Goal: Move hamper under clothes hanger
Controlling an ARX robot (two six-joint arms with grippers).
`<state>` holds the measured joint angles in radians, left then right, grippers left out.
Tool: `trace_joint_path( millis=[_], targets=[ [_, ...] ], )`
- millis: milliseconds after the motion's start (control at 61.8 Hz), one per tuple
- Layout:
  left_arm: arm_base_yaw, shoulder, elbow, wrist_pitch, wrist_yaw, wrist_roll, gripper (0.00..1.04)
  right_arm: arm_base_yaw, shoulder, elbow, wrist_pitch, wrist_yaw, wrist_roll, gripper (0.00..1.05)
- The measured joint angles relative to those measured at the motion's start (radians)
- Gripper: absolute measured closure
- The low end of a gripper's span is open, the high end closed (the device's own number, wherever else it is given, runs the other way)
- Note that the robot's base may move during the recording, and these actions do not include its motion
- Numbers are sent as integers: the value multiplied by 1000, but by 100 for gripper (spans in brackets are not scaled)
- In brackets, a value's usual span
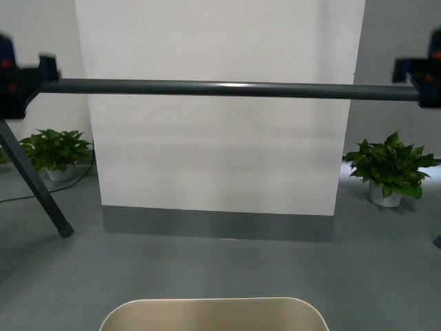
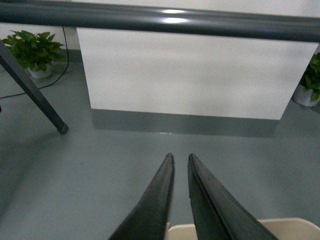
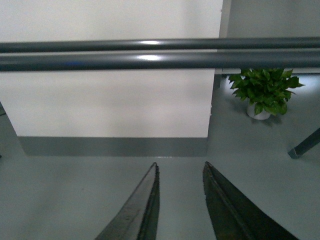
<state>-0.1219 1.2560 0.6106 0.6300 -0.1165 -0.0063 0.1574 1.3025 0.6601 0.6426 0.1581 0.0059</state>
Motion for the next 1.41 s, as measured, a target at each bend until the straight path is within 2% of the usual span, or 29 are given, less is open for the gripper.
trace_joint_path(
  millis=[65,146,194,485,566,663,696,841,1311,1408],
  targets=[
    [7,-35,-55,23,12,-1,102,-8,-26,-50,19,-10,-1,87],
    [17,-77,-111,47,18,0,101,-21,-72,-124,48,-27,-2,100],
    [25,-104,-147,60,23,0,101,-27,-93,-154,60,-34,-4,104],
    [54,-220,-308,92,50,0,101,-68,-226,-338,101,-69,-5,103],
    [92,-262,-351,93,110,1,101,-77,-266,-380,103,-79,-5,103],
    [116,-306,-389,92,110,0,101,-87,-305,-418,103,-87,-5,103],
    [120,-322,-403,91,110,0,101,-113,-327,-438,101,-134,-5,103],
    [120,-388,-451,73,117,0,101,-153,-396,-488,85,-152,-5,103],
    [120,-673,-568,-97,117,0,101,-156,-692,-612,-89,-156,-5,103],
    [120,-700,-593,-83,116,0,101,-156,-715,-651,-63,-156,-5,103]
  ],
)
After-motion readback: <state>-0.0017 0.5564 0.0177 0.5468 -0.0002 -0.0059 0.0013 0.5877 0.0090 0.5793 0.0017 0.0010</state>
